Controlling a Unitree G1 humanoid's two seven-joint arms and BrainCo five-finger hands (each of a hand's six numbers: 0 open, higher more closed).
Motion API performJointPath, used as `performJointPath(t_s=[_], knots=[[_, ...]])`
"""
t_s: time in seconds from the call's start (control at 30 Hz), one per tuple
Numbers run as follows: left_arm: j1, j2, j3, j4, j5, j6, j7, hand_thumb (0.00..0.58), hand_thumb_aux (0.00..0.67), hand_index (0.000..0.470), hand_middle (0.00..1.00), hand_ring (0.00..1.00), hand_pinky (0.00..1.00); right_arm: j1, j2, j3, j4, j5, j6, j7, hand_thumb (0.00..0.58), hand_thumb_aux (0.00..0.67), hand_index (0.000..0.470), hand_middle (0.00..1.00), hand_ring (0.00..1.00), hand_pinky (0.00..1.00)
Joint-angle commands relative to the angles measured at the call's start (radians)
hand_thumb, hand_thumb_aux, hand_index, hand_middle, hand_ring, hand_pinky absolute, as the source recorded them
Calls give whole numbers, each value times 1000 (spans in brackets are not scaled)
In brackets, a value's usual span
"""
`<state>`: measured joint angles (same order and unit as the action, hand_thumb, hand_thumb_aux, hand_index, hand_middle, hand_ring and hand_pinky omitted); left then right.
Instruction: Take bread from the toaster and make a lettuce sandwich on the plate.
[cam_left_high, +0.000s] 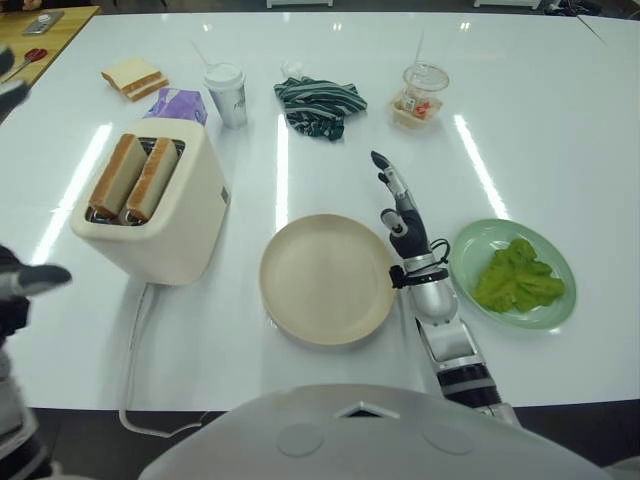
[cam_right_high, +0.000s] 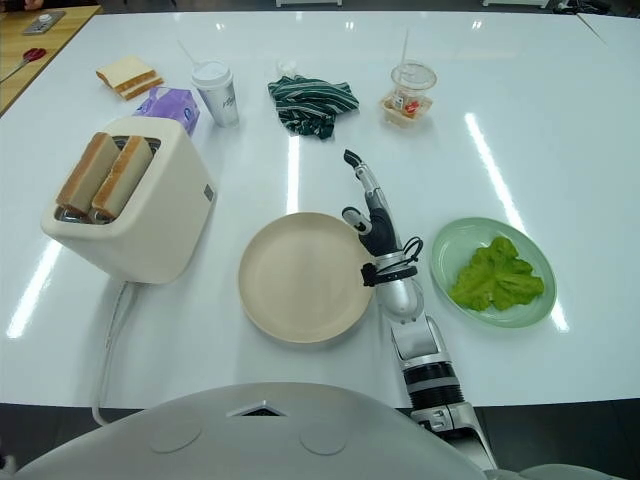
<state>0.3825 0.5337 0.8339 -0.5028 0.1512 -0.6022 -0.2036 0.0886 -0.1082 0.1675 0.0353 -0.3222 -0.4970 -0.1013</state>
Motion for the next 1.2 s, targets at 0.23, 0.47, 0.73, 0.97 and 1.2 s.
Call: performJointPath(t_s=[0.23,0.47,0.73,0.97,1.2], knots=[[17,98,-56,344,424,72,95,0,0,0,0,0,0,-13,-8,23,12,-41,-18,-2,0,0,0,0,0,0],[-36,121,-159,364,483,192,122,0,0,0,0,0,0,-9,-8,42,8,-55,-20,3,0,0,0,0,0,0],[-49,108,-292,331,515,285,131,0,0,0,0,0,0,-5,-6,52,-2,-64,-16,-1,0,0,0,0,0,0],[-39,137,-331,351,546,327,165,0,0,0,0,0,0,-5,-4,52,-2,-64,-14,-1,0,0,0,0,0,0],[-42,154,-340,355,563,356,194,0,0,0,0,0,0,-7,-4,52,1,-63,-13,0,0,0,0,0,0,0]])
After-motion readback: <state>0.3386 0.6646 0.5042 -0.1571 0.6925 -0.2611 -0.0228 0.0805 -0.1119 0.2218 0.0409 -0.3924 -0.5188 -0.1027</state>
